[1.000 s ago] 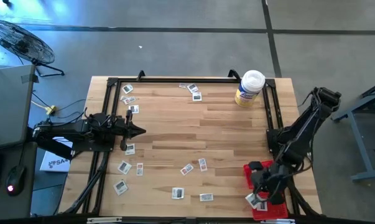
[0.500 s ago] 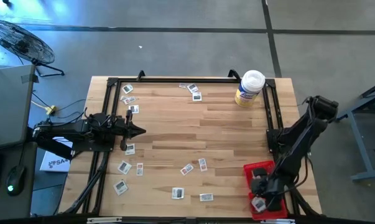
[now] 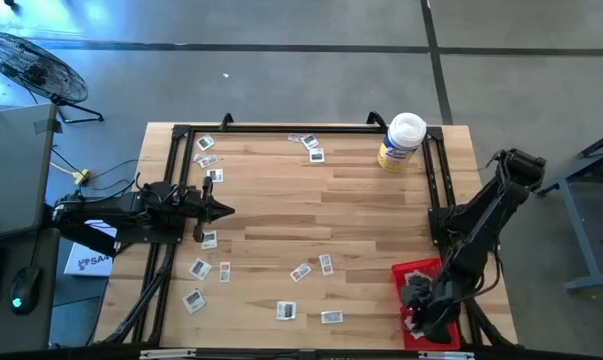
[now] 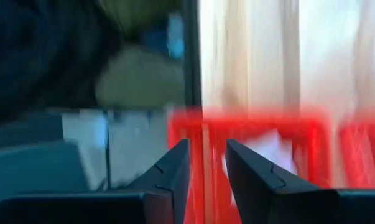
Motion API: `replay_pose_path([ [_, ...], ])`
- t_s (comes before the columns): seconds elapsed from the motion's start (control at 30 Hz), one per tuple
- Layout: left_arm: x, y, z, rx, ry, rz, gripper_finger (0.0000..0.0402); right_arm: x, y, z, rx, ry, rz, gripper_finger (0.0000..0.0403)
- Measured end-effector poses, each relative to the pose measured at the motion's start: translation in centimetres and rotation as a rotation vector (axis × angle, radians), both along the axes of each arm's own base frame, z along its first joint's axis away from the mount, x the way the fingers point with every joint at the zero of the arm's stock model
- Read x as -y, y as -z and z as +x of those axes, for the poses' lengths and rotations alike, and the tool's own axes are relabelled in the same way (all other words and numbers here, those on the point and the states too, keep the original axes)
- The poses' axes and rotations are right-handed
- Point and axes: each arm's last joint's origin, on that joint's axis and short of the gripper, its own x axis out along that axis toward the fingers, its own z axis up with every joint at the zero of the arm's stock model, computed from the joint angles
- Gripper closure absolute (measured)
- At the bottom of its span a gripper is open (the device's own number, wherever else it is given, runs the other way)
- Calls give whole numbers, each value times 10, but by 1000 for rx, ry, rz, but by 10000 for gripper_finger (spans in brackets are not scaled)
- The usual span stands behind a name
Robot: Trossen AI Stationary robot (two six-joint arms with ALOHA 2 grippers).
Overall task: Pick & Place First Aid Supplies
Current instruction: Put the white ointment pack into the top red bin
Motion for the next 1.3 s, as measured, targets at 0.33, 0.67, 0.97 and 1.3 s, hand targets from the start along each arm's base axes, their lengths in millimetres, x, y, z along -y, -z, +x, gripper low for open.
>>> replay_pose_path([
  [0.33,0,0,0,0,0,0,400,35,-9,68,523,36,-251,304],
  [0.67,0,0,0,0,0,0,400,59,36,121,581,-80,-445,304],
  [0.97,0,0,0,0,0,0,400,16,69,152,438,-233,-461,304],
  [1.3,0,0,0,0,0,0,400,-7,76,159,348,-255,-552,304],
])
